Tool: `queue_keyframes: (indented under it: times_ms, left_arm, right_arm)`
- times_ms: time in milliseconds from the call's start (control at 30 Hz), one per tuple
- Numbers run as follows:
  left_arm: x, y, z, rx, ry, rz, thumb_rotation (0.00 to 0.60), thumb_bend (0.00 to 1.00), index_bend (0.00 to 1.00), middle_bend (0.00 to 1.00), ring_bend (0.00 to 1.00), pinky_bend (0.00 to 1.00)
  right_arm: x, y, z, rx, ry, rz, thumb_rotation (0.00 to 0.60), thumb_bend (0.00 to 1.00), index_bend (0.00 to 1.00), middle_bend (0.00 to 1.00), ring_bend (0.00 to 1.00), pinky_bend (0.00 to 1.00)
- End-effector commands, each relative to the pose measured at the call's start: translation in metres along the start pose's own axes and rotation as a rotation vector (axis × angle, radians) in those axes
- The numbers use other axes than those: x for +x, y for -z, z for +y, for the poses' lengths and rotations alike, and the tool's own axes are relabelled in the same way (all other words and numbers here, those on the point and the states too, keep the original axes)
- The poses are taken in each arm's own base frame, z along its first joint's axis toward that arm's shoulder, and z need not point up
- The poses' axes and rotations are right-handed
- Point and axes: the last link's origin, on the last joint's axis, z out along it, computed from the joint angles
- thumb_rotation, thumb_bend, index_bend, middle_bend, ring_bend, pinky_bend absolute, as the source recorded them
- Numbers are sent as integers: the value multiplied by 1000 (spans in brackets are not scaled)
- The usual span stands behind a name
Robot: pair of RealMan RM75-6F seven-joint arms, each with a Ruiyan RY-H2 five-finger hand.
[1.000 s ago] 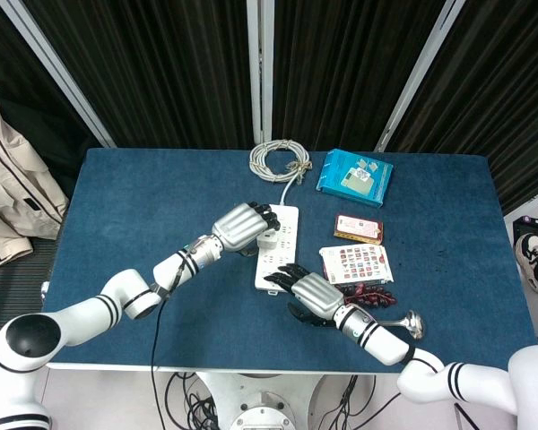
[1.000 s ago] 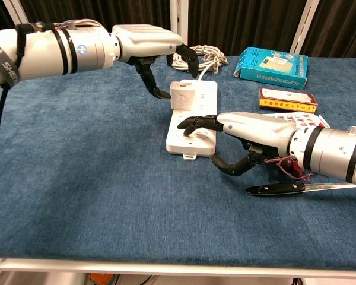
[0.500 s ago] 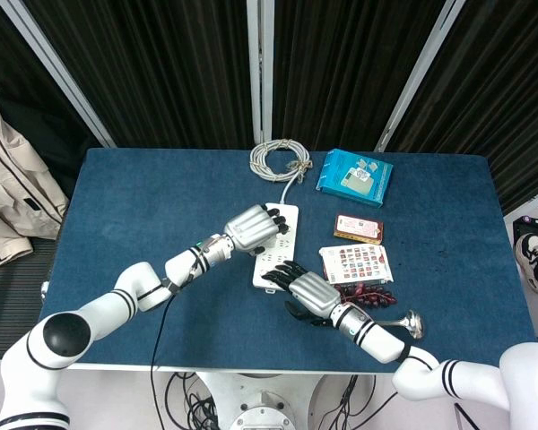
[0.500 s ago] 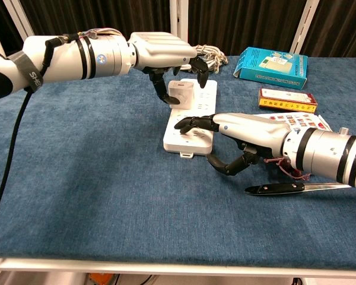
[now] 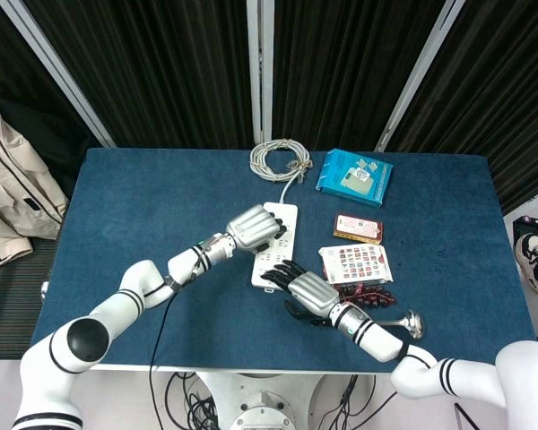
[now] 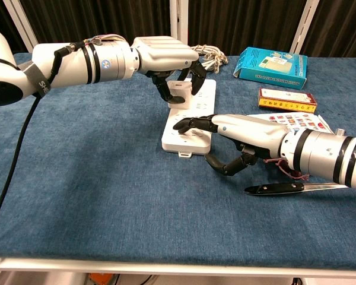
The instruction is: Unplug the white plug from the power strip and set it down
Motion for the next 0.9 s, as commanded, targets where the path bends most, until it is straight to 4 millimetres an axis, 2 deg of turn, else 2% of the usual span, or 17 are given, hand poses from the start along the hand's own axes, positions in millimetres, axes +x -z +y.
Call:
queue_keyframes:
  times_ms: [33, 400, 700, 900]
  left_arm:
    - [-2, -1, 0, -1, 24, 5, 600, 387, 563, 607, 568, 737]
    - [2, 0, -8, 14, 86, 33, 600, 414, 599, 668, 619, 802]
    - [3, 1, -13, 11, 13, 42, 600, 417, 617, 716, 655, 835]
    - [1, 2, -9, -6, 15, 42, 600, 437, 636, 746, 683, 857]
  right_arm:
    - [-1, 0, 0, -1, 1, -4, 600, 578, 96, 143, 0, 12]
    - [-3, 1, 1, -4, 2, -18, 600, 592, 96, 147, 0, 12]
    - [-3, 3, 1, -7, 1, -14, 600, 593, 96, 148, 0, 12]
    - [-3, 4, 1, -7, -1, -12, 600, 594, 96, 149, 0, 12]
